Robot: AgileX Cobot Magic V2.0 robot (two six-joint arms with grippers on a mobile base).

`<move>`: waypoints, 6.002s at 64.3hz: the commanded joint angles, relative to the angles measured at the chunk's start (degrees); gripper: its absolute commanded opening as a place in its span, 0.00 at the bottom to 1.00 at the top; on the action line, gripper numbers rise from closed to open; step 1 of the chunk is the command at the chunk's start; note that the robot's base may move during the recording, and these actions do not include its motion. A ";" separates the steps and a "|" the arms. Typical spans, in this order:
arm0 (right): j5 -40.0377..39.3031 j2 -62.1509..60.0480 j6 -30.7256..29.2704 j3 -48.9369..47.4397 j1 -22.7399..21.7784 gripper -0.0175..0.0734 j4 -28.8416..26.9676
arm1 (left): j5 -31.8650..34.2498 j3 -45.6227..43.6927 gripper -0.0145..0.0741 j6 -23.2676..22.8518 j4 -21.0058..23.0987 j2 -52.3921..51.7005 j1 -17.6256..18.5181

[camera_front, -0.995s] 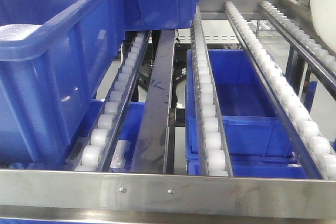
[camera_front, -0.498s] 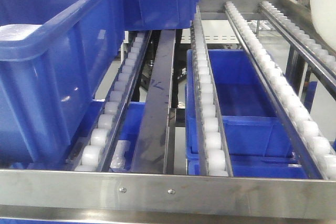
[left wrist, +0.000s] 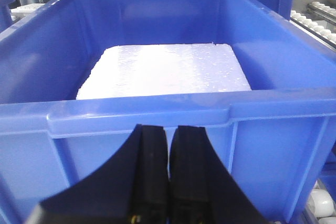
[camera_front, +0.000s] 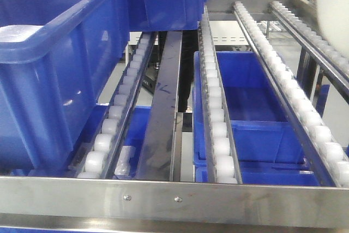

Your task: Move white bin to right shelf second layer

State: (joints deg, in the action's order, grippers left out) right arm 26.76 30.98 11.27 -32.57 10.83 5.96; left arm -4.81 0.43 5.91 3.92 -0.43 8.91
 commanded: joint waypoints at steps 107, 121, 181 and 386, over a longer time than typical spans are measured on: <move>-16.69 53.97 0.03 -21.00 -0.31 0.23 -2.58 | 4.81 2.11 0.26 -0.20 0.31 -0.80 0.21; -16.63 55.03 0.03 -21.00 -0.31 0.23 -2.58 | 4.81 2.11 0.26 -0.20 0.31 -0.80 0.21; -15.38 58.02 0.03 -21.00 -0.31 0.23 -2.58 | 4.81 2.11 0.26 -0.20 0.31 -0.80 0.21; -18.01 -2.27 0.03 7.94 -7.75 0.22 -2.58 | 4.81 2.11 0.26 -0.20 0.31 -0.80 0.21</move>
State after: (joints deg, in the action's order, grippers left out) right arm 13.76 29.42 11.37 -23.06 3.42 3.16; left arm -4.81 0.43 5.91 3.92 -0.43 8.91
